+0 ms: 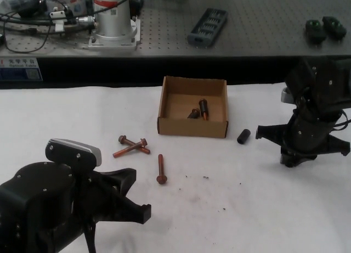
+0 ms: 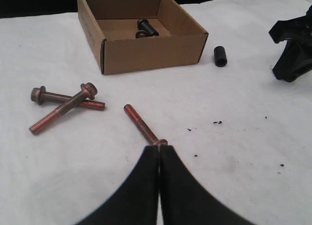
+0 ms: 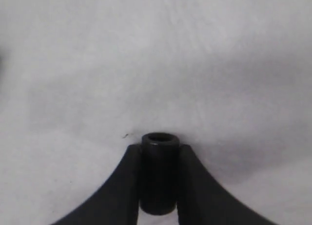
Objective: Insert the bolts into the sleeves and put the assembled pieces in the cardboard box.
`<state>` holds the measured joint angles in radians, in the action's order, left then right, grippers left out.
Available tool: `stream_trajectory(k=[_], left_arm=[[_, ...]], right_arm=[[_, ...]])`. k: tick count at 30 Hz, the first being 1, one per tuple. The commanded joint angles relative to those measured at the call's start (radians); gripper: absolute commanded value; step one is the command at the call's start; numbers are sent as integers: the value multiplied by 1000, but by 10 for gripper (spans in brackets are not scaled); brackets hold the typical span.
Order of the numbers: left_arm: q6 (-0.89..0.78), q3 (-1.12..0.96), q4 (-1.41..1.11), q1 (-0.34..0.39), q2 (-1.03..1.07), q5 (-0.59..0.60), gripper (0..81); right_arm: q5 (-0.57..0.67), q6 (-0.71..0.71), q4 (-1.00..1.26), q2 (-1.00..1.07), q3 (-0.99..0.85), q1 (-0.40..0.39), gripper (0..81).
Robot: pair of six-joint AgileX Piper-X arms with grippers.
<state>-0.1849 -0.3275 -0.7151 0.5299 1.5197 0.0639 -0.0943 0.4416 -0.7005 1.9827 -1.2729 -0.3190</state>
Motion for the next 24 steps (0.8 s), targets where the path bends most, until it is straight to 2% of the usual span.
stream_trajectory(k=[1,5,8,10,12,14,16,17,20,22,24], left_arm=[[12,-11,-19,2,-12,2,7],[12,-11,-16,2,-18,2,7],[12,-11,44,2,-74,-3,7],[41,-11,137,2,-158,-44,7],[96,-11,280,2,-261,-135,6],[117,-37,473,2,-376,-222,6],[117,-82,648,2,-465,-231,7],[110,-103,706,2,-491,-215,21],[58,-186,842,2,-538,-28,115],[17,-248,906,2,-540,88,211],[-1,-297,963,4,-538,132,302]], right_arm=[[61,-39,13,-11,3,-3,73],[118,-147,-3,-92,3,-34,73],[21,-245,-26,-197,41,-94,73],[-8,-236,77,-308,137,-140,73],[6,-188,217,-440,257,-177,73],[56,-161,327,-561,390,-203,73],[107,-148,404,-692,507,-231,73],[118,-148,420,-742,549,-242,73],[129,-143,451,-905,674,-285,73],[129,-143,494,-995,758,-308,73],[129,-143,544,-1065,835,-326,73]])
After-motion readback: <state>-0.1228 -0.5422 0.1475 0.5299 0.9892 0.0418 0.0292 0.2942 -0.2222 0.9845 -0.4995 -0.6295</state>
